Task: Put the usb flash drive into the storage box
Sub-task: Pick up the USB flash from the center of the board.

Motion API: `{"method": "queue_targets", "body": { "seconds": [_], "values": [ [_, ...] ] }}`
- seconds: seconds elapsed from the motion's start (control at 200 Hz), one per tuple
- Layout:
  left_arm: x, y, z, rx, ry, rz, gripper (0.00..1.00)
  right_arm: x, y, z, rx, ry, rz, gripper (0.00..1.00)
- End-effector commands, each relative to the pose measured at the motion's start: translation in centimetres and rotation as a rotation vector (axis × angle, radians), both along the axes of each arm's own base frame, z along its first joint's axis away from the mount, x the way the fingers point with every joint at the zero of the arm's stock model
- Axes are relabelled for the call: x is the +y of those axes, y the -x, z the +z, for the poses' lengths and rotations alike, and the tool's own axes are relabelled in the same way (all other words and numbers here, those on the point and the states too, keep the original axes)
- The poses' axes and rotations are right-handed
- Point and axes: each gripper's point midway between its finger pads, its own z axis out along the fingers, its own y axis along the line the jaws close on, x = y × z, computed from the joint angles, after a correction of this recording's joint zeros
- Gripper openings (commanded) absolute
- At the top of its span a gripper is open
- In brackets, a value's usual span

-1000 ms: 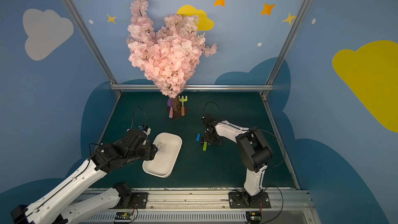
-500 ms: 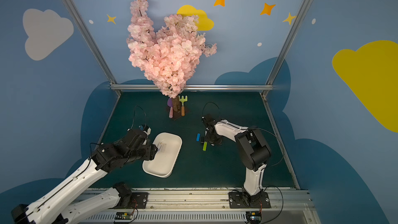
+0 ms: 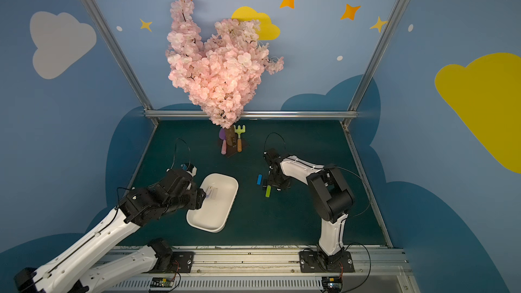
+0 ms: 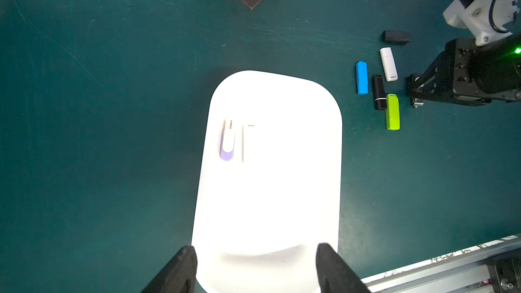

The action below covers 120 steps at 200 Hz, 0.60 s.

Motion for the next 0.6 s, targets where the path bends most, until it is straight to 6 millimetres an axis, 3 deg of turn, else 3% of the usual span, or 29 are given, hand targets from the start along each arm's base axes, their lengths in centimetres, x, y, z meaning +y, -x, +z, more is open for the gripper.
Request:
{"method": "queue_targets", "body": {
  "seconds": [0.0, 0.17, 0.395, 0.596],
  "values": [
    [0.5, 0.2, 0.3, -0.012, -0.009, 0.013, 0.70, -0.1, 0.9, 3.1, -0.035, 0.002, 0.040, 0.17],
    [1.1, 0.3, 1.1, -0.054, 0.008, 0.031, 0.70, 2.4, 2.7, 8.2, -0.138, -0.092, 0.095, 0.17],
    [1.4, 0.1, 0.9, -0.048, -0.007, 0.049, 0.70, 9.9, 6.3, 14.2, -0.251, -0.387, 0.182, 0.16],
    [1.5, 0.1, 0.8, -0.048, -0.013, 0.054, 0.70, 16.2, 8.5, 15.7, -0.267, -0.516, 0.213, 0.17]
  ]
}}
